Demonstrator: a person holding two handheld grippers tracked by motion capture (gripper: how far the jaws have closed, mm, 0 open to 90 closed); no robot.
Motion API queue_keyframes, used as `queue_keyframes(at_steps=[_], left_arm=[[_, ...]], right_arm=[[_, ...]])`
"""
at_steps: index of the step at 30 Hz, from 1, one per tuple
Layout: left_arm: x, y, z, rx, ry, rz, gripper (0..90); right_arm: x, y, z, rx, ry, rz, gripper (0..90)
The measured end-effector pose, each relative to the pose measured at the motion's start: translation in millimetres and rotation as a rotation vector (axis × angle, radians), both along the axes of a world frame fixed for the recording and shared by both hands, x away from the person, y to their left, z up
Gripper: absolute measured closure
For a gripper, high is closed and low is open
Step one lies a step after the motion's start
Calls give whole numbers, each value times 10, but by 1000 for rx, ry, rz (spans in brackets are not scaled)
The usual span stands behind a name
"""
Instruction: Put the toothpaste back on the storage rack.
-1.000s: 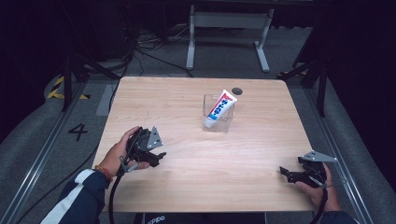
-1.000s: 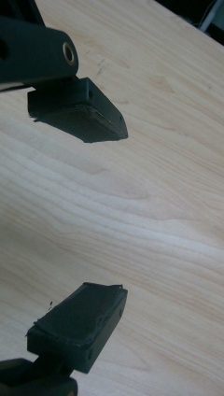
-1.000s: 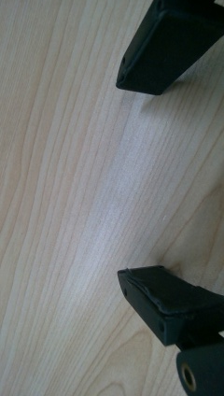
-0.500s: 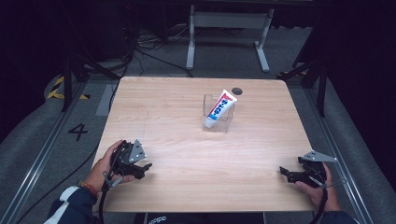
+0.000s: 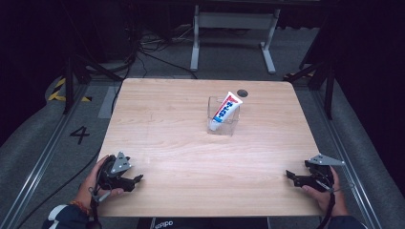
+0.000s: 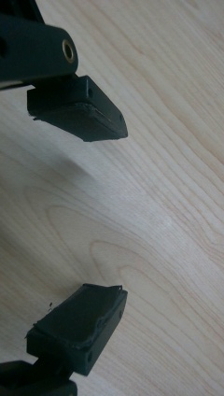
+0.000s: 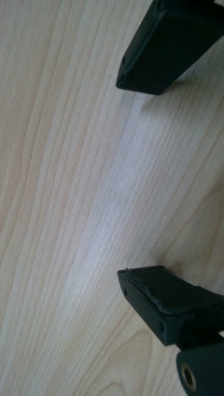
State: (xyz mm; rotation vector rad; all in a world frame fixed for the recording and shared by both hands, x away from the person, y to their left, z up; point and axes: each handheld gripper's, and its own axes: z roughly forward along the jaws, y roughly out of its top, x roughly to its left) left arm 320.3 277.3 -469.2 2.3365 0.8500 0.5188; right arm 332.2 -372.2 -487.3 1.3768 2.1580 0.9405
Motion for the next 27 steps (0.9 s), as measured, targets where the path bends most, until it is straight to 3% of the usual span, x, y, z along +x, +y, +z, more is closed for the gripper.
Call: queue_keyframes(at_steps=[5,6,8,9,15,27], left_arm=[[-57,149,-56,-73,18,28,203],[-65,166,-74,-65,18,34,202],[-68,220,-118,-113,23,53,169],[-67,249,-128,-139,53,80,158],[-58,263,-130,-147,65,109,151],[-58,257,-130,-147,69,113,141]], right_arm=[[0,0,0,0,0,0,82],[0,0,0,0,0,0,82],[0,0,0,0,0,0,82],[-1,1,0,1,1,-1,82],[-1,0,0,0,1,0,82],[-5,0,-1,-1,-1,0,83]])
